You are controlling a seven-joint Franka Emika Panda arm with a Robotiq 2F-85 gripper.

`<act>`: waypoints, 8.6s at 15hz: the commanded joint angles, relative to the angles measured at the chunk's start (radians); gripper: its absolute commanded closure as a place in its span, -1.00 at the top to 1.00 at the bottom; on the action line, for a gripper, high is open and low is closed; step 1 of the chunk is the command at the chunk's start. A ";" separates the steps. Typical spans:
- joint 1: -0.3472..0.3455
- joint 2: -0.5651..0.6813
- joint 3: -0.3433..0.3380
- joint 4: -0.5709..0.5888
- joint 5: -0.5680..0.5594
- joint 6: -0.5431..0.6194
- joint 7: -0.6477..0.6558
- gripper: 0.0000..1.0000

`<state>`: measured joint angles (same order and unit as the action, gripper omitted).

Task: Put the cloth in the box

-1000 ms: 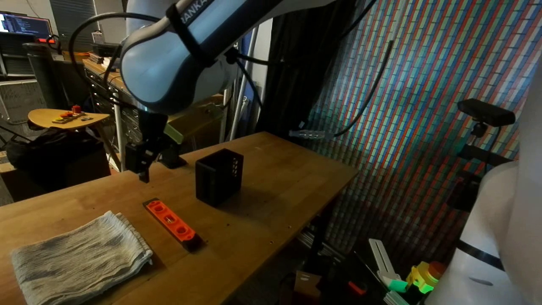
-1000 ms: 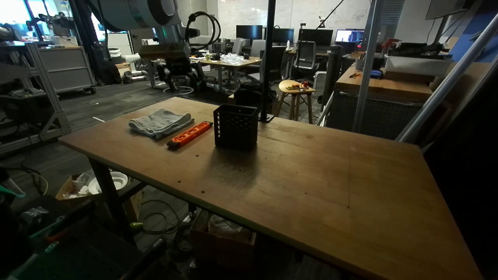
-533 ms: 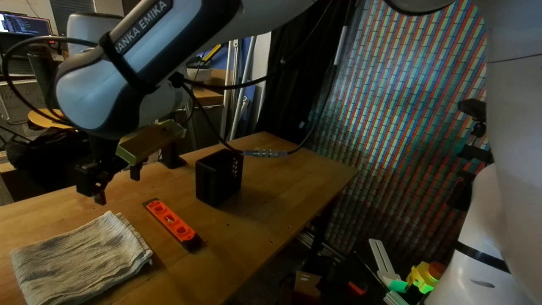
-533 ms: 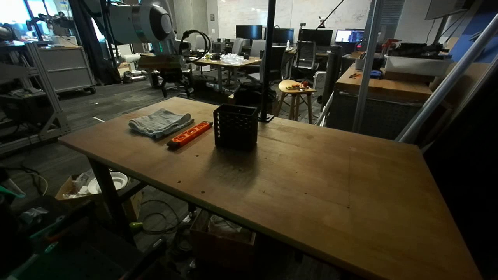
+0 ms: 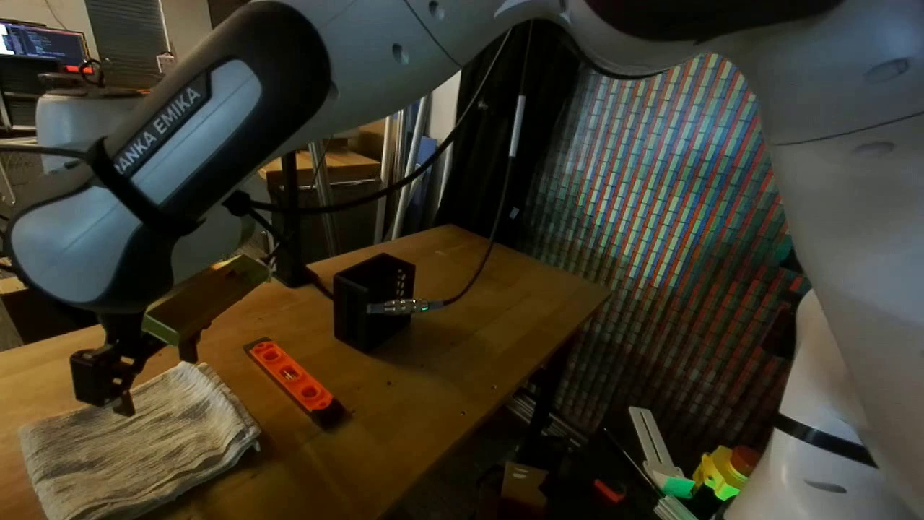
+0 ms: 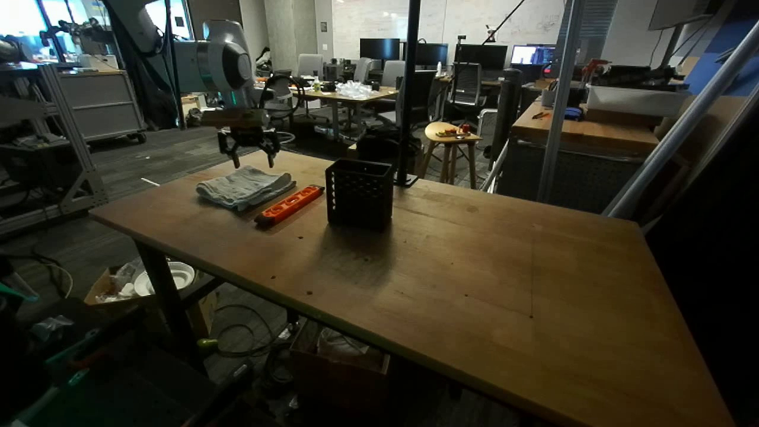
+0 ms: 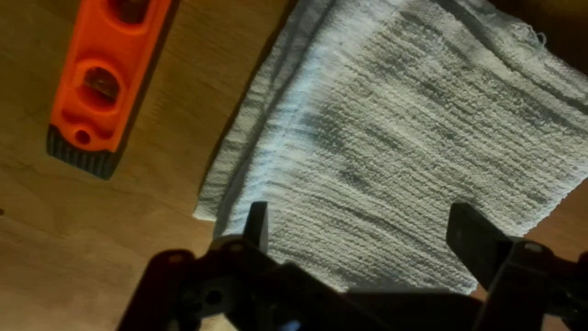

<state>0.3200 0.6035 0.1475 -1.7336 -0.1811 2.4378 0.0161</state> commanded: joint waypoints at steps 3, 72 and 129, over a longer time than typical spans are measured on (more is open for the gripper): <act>0.020 0.111 0.026 0.108 0.026 -0.028 -0.016 1.00; -0.357 -0.153 -0.124 -0.214 0.052 -0.056 -0.282 -0.93; -0.331 -0.151 -0.092 -0.218 0.112 -0.041 -0.245 -1.00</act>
<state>0.0194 0.3901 0.0232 -1.9533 -0.1381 2.3448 -0.1701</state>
